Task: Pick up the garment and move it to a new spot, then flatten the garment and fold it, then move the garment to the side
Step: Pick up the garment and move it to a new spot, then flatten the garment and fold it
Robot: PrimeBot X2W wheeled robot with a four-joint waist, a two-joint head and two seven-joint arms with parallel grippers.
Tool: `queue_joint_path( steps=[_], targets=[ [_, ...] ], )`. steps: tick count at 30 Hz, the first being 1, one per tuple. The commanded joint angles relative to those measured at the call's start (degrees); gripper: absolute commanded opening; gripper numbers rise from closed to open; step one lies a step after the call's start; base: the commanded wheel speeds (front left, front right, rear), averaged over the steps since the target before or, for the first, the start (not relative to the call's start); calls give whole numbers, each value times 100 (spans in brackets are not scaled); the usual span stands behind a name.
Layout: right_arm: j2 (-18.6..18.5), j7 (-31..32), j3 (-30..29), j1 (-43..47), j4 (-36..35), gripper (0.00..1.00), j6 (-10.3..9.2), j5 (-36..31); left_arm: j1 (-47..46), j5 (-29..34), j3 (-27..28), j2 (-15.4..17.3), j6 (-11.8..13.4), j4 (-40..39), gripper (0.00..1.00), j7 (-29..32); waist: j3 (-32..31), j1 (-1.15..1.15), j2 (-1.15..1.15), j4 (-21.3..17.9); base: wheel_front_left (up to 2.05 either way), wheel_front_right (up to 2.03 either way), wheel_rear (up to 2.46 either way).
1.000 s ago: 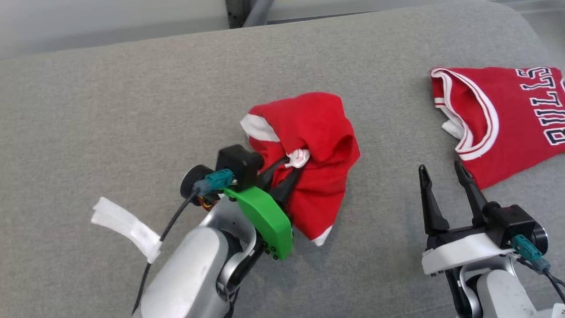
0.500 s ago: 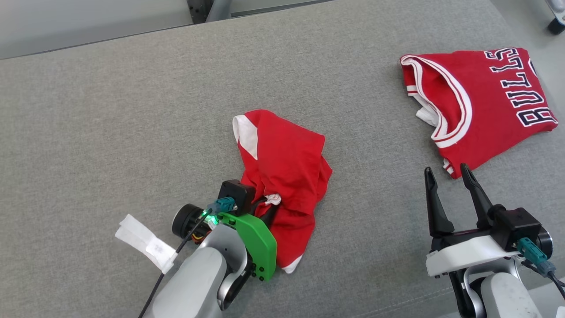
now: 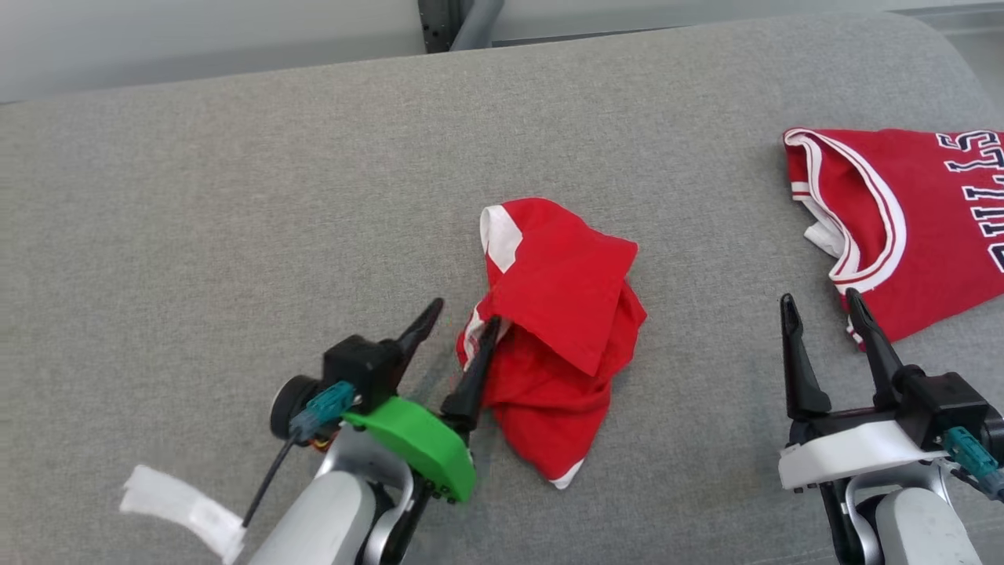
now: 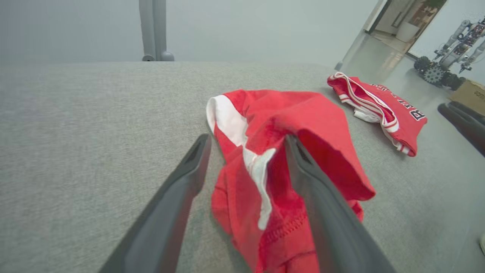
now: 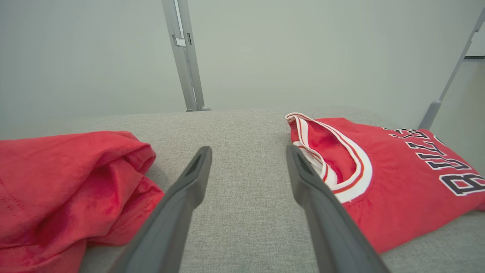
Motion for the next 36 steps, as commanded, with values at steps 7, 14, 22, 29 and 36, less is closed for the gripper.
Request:
queue_joint_path(
  steps=[7, 14, 22, 29, 36],
  targets=[
    [-19, -16, -437, 335, -150, 100, -9, -114, 1164, -13, 723, 628, 742, -1105, 100, -609, -473, 0, 63, 546, 0, 0, 0],
    [-19, -17, -744, 715, -190, 100, -9, -128, 1946, -153, 1249, 788, 839, -984, 100, -1237, -856, 0, 63, 878, 0, 0, 0],
    [-35, -16, -769, 1042, -7, 100, -9, -198, 2439, 309, 1893, 650, 407, -629, 100, -1323, -1164, 0, 63, 1036, 0, 0, 0],
    [-116, -17, -614, 1117, 139, 100, -9, -170, 2735, 862, 2695, 261, -23, -564, 100, -1321, -1260, 0, 63, 1083, 0, 0, 0],
    [-85, -16, -541, 1150, 207, 100, -9, -124, 2701, 1259, 3142, -38, -418, -566, 100, -1322, -1312, 0, 63, 1097, 0, 0, 0]
  ],
)
